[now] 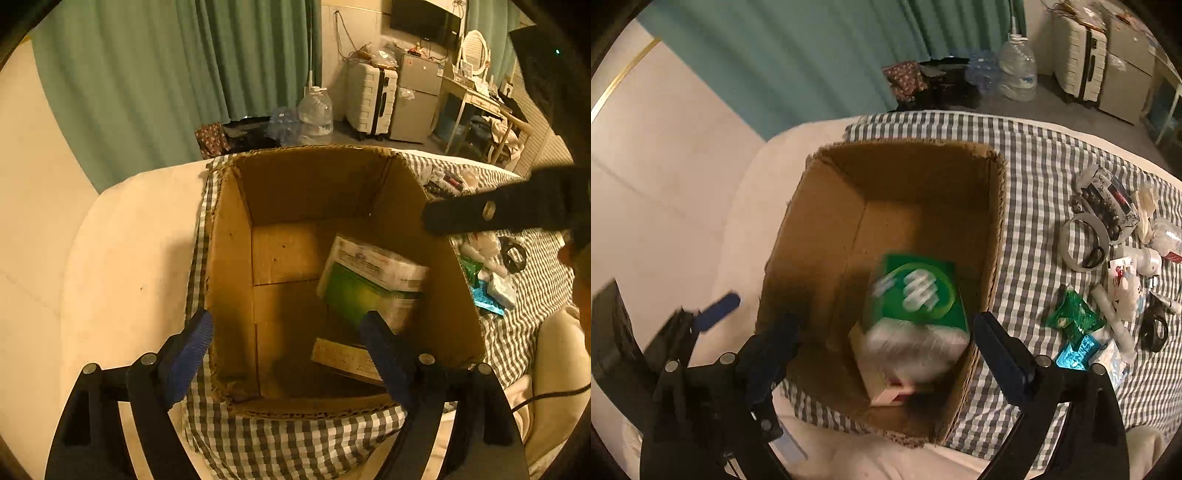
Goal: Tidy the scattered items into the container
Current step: 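Carry both medicine boxes over the cardboard box and release them inside, then grasp the green snack bag with the left tool while the right grasps the black case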
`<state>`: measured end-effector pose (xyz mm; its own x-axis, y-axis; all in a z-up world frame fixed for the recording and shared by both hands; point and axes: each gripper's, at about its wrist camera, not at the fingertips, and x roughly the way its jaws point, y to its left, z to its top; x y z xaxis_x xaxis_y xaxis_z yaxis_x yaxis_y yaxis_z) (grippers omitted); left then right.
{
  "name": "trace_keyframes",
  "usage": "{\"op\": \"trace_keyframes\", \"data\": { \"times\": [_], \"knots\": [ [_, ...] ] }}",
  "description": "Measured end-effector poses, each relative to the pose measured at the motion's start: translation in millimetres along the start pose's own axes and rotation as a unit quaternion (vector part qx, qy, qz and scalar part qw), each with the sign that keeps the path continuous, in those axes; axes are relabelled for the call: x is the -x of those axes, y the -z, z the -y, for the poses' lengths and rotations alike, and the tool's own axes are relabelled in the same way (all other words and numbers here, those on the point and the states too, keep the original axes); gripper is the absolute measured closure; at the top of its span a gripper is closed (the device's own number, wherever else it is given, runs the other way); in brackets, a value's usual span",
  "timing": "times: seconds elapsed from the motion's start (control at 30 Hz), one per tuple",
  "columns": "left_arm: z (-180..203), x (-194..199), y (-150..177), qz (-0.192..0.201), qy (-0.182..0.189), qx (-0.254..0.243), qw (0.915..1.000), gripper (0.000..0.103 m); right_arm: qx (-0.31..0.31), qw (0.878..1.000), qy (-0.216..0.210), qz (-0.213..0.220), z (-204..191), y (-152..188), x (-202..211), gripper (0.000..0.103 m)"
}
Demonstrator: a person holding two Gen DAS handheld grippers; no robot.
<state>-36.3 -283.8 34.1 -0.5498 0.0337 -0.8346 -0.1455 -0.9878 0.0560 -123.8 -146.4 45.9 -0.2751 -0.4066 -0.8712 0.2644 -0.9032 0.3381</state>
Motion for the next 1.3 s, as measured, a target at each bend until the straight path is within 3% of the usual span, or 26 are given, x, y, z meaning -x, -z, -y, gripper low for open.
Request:
{"op": "trace_keyframes", "data": {
  "times": [0.13,0.23,0.33,0.37,0.47,0.57,0.6,0.67,0.77,0.8,0.83,0.93,0.97,1.03,1.07,1.13,1.2,1.3],
  "knots": [
    [6.0,16.0,-0.9,0.020,-0.011,-0.006,0.9997,0.015,-0.010,0.999,-0.004,0.034,10.0,-2.3,21.2,0.007],
    [16.3,35.5,-10.7,0.052,-0.012,-0.009,0.9985,0.012,-0.010,0.997,0.005,0.082,16.7,7.3,57.4,0.007],
    [48.9,78.2,-17.1,0.120,-0.015,-0.020,0.9924,0.002,-0.005,0.984,0.038,0.175,41.5,28.0,116.9,0.007],
    [57.1,88.3,-19.9,0.140,-0.016,-0.023,0.9898,0.000,0.000,0.977,0.055,0.206,49.0,35.7,135.7,0.007],
    [96.8,125.8,-24.0,0.210,-0.021,-0.030,0.9771,0.000,0.043,0.936,0.119,0.328,71.2,78.0,207.3,0.000],
    [141.6,147.3,-23.6,0.257,-0.018,-0.037,0.9655,0.000,0.103,0.897,0.170,0.395,94.5,121.3,252.0,0.000],
    [157.6,146.9,-24.9,0.257,-0.015,-0.030,0.9658,0.000,0.119,0.888,0.190,0.402,106.0,135.3,261.0,0.000],
    [182.0,136.5,-28.1,0.244,-0.008,-0.007,0.9698,0.000,0.124,0.887,0.199,0.398,126.7,149.9,265.9,0.000],
    [217.3,108.5,-25.8,0.210,0.044,0.021,0.9766,0.000,0.093,0.909,0.184,0.363,174.4,170.5,266.0,0.000],
    [231.1,94.3,-22.7,0.195,0.066,0.030,0.9781,0.000,0.078,0.909,0.202,0.357,185.3,175.5,264.5,0.000],
    [239.9,82.8,-21.3,0.181,0.078,0.032,0.9799,0.000,0.071,0.906,0.219,0.356,189.8,179.9,265.8,0.000],
    [260.3,43.6,-19.3,0.134,0.077,0.024,0.9878,0.000,0.105,0.878,0.259,0.388,203.8,199.3,262.6,0.000],
    [265.3,31.9,-19.9,0.128,0.065,0.023,0.9894,0.000,0.108,0.879,0.258,0.387,209.5,199.0,258.3,0.000],
    [273.4,11.4,-22.2,0.119,0.050,0.019,0.9915,0.000,0.112,0.905,0.210,0.352,227.0,194.3,240.9,0.000],
    [276.8,-1.3,-22.8,0.110,0.046,0.015,0.9928,0.000,0.105,0.924,0.176,0.323,242.9,187.1,224.0,0.000],
    [282.8,-31.6,-24.1,0.084,0.036,0.003,0.9958,0.000,0.069,0.952,0.152,0.256,269.5,171.3,182.5,0.002],
    [286.7,-60.0,-24.1,0.065,0.030,-0.007,0.9974,0.000,0.038,0.969,0.127,0.207,293.5,157.2,147.1,0.011],
    [294.8,-99.7,-17.8,0.040,0.015,-0.023,0.9988,0.000,0.015,0.983,0.110,0.143,325.2,138.6,108.7,0.015]
  ]
}}
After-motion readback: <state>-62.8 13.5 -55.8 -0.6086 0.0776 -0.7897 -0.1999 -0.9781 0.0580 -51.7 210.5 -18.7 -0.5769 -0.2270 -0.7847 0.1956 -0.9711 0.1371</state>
